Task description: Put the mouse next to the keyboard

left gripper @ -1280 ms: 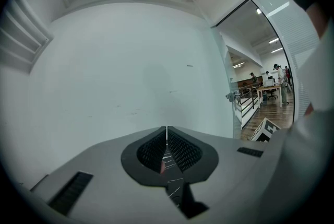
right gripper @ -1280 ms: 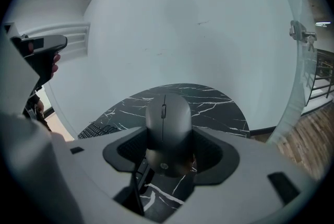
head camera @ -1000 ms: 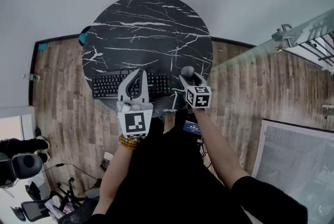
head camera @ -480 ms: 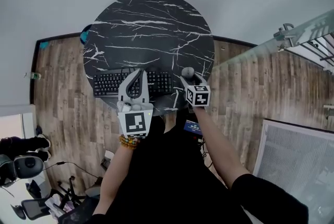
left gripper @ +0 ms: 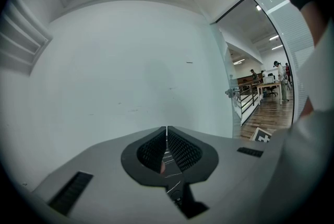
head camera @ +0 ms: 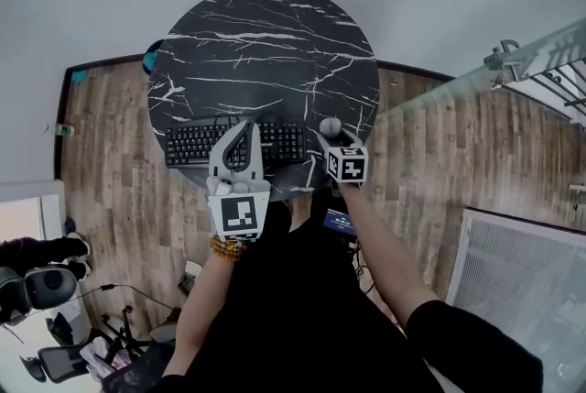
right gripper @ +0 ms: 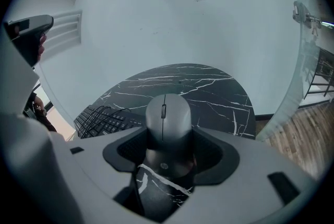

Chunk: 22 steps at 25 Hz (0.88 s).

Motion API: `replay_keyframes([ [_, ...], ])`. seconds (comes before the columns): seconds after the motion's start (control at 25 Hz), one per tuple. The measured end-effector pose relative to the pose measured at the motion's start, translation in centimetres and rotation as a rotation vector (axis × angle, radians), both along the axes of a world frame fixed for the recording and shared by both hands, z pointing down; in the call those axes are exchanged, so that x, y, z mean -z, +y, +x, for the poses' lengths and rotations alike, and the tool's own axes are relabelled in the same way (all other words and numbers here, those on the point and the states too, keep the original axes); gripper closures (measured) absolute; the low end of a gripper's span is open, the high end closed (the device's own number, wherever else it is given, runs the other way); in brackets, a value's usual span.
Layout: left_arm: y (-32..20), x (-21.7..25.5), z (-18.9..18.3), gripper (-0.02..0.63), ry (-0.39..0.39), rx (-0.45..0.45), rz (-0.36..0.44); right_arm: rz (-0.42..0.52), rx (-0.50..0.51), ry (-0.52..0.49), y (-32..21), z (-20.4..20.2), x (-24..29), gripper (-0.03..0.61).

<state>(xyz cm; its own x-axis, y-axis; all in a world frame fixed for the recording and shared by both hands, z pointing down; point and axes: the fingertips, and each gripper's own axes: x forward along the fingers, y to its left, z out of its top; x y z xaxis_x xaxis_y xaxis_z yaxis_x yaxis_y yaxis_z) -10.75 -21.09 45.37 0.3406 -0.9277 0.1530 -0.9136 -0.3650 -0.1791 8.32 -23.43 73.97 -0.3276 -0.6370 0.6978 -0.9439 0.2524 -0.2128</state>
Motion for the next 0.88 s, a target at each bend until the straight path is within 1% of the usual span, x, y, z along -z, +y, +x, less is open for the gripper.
replay_keyframes([
  [0.88, 0.1, -0.6, -0.3, 0.594, -0.012, 0.008, -0.013, -0.098, 0.005, 0.013, 0.7, -0.3, -3.3, 0.296],
])
